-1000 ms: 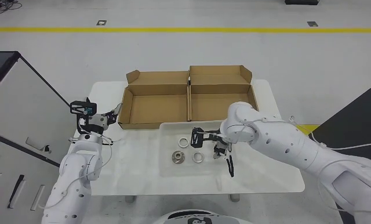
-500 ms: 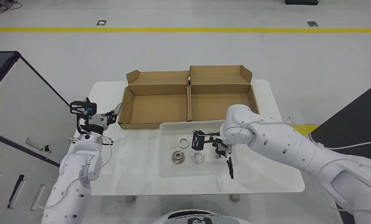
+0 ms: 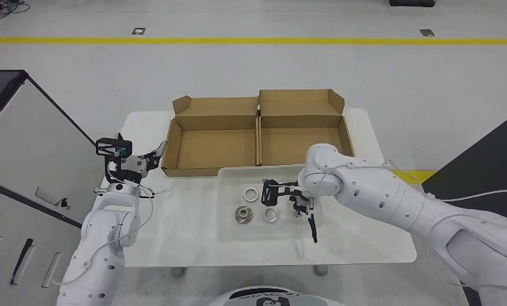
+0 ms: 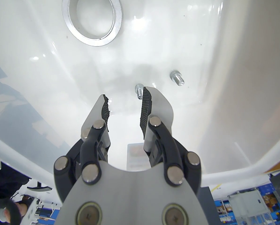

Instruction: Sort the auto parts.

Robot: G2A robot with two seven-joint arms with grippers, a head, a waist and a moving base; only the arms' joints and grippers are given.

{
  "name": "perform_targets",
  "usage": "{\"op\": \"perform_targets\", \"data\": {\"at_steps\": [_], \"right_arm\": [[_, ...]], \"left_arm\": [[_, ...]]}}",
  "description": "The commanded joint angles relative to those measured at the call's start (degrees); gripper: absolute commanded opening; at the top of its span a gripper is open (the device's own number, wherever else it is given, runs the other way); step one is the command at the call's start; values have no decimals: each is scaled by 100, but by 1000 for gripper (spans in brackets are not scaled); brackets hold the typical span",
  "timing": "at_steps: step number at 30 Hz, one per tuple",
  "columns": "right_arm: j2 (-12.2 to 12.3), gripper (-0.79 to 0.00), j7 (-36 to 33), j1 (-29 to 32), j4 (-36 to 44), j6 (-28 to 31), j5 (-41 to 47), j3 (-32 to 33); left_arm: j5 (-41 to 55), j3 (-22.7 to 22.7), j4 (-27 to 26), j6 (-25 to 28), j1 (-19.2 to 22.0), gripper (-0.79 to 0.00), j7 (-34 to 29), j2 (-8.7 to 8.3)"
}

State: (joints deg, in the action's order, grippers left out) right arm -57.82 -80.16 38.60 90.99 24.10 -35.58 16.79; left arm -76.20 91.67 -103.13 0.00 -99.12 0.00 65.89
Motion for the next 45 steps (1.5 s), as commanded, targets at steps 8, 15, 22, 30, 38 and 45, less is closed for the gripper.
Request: {"op": "perform_targets", "data": {"at_steps": [8,15,22,30,38,45], "right_arm": [[-107,-437,73,4,-119,63,-115,-32],[-185,-443,78,4,-230,80,-172,-53],[-226,-449,50,-1,-305,52,-218,-44],[-240,-468,32,18,-354,34,-262,-22],[-274,-785,-29,21,-476,-42,-164,11],[-227,-785,-147,-2,-163,-146,23,205]], "left_arm": [[0,0,0,0,0,0,0,0],[0,0,0,0,0,0,0,0],[0,0,0,0,0,0,0,0],[0,0,0,0,0,0,0,0],[0,0,0,0,0,0,0,0],[0,0,0,0,0,0,0,0]]}}
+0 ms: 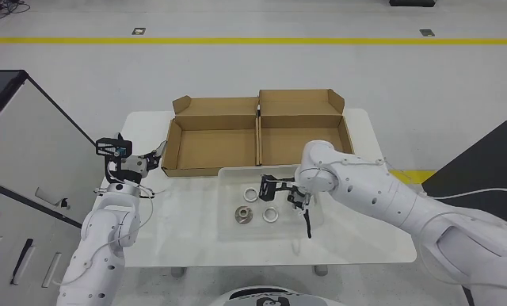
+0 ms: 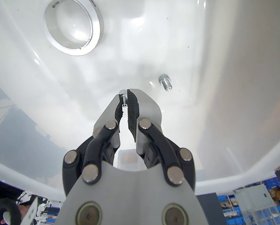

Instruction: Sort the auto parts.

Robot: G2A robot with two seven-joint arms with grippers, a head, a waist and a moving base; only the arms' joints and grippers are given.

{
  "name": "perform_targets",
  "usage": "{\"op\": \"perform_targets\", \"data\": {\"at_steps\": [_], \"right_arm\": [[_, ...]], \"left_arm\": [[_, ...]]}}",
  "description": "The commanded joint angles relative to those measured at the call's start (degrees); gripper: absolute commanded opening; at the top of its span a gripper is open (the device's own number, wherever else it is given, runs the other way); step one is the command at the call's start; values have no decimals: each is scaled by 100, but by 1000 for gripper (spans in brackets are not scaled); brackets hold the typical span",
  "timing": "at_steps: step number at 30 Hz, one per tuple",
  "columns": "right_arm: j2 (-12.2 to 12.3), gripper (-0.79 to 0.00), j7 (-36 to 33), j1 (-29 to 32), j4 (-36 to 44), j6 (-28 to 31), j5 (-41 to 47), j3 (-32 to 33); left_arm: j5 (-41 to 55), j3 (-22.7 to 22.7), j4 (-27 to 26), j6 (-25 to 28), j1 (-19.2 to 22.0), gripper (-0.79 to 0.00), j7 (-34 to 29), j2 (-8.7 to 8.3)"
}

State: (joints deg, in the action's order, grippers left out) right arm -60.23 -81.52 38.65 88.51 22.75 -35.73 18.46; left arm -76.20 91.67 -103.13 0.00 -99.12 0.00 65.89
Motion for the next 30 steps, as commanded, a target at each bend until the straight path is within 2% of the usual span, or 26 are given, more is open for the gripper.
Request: {"op": "perform_targets", "data": {"at_steps": [1,16,25,30], "right_arm": [[35,-785,-10,-5,154,-10,105,92],[705,-785,34,81,1488,35,1186,1143],[705,-785,34,81,1488,35,1186,1143],[763,-785,660,220,1078,-222,1519,1504]], "left_arm": [[0,0,0,0,0,0,0,0],[0,0,0,0,0,0,0,0],[0,0,0,0,0,0,0,0],[0,0,0,0,0,0,0,0]]}}
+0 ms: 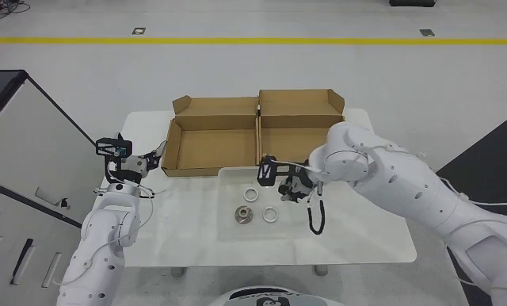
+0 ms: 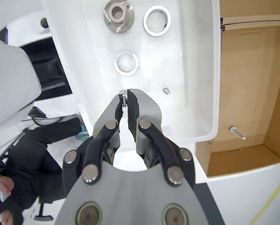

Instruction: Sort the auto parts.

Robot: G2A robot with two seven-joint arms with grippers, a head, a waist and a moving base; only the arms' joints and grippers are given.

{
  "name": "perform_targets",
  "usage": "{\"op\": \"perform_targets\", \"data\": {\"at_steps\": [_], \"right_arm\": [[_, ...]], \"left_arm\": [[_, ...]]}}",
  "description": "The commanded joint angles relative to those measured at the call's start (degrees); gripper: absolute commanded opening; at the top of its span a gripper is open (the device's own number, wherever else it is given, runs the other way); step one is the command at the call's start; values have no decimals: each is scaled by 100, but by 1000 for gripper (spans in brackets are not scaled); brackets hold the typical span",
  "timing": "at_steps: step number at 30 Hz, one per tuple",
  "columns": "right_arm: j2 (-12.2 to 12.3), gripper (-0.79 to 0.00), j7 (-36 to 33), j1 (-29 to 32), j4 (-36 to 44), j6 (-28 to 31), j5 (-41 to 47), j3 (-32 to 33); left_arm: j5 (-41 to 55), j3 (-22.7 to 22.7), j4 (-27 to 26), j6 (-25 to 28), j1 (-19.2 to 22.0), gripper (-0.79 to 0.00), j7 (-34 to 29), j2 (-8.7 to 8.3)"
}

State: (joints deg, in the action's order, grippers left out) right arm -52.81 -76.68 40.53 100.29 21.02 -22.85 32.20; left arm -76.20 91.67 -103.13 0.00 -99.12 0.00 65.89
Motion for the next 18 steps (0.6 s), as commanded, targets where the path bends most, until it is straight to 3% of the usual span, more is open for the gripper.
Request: {"op": "perform_targets", "data": {"at_steps": [1,5,11,18], "right_arm": [[52,-785,271,68,-202,-28,473,274],[220,-785,461,264,-529,143,1118,844],[413,-785,859,701,-894,724,2821,1665],[441,-785,785,816,-948,1180,4404,2025]], "left_arm": [[0,0,0,0,0,0,0,0],[0,0,0,0,0,0,0,0],[0,0,0,0,0,0,0,0],[0,0,0,0,0,0,0,0]]}}
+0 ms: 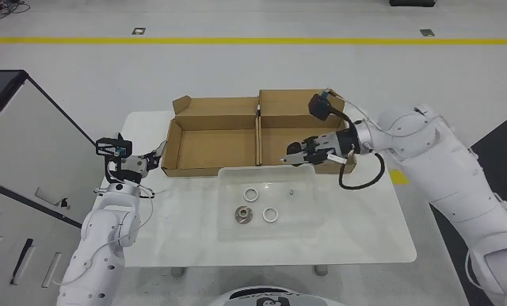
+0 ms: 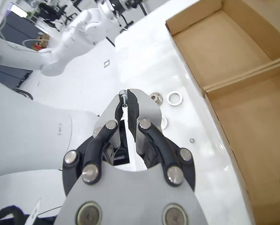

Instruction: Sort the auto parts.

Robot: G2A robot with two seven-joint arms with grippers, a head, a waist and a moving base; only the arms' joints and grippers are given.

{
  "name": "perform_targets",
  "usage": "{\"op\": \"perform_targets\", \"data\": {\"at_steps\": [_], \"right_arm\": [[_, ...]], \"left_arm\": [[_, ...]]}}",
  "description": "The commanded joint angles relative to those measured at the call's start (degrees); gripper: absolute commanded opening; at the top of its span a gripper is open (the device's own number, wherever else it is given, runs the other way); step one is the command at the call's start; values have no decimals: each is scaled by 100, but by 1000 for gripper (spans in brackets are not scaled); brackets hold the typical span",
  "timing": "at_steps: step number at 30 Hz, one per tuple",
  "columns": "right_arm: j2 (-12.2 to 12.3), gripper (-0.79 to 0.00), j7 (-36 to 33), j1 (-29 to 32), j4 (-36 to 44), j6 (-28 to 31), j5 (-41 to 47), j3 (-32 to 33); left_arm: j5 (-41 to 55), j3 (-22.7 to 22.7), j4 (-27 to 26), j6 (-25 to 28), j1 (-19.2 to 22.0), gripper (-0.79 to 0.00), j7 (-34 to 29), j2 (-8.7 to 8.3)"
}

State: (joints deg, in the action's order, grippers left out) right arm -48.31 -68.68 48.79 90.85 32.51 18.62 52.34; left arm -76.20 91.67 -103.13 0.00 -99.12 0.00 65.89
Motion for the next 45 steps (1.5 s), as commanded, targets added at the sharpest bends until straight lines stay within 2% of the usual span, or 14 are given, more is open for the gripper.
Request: {"op": "perform_targets", "data": {"at_steps": [1,11,20,29,35,45], "right_arm": [[-21,-785,-61,-47,-16,65,423,19],[-290,-785,-24,-602,-139,286,2216,-178],[-577,-785,87,-1168,130,398,3482,-293],[-898,-785,-7,-1149,558,306,4710,-63],[-1164,-785,-361,-889,707,-48,5280,315],[-1164,-785,-361,-889,707,-48,5280,315]], "left_arm": [[0,0,0,0,0,0,0,0],[0,0,0,0,0,0,0,0],[0,0,0,0,0,0,0,0],[0,0,0,0,0,0,0,0],[0,0,0,0,0,0,0,0],[0,0,0,0,0,0,0,0]]}}
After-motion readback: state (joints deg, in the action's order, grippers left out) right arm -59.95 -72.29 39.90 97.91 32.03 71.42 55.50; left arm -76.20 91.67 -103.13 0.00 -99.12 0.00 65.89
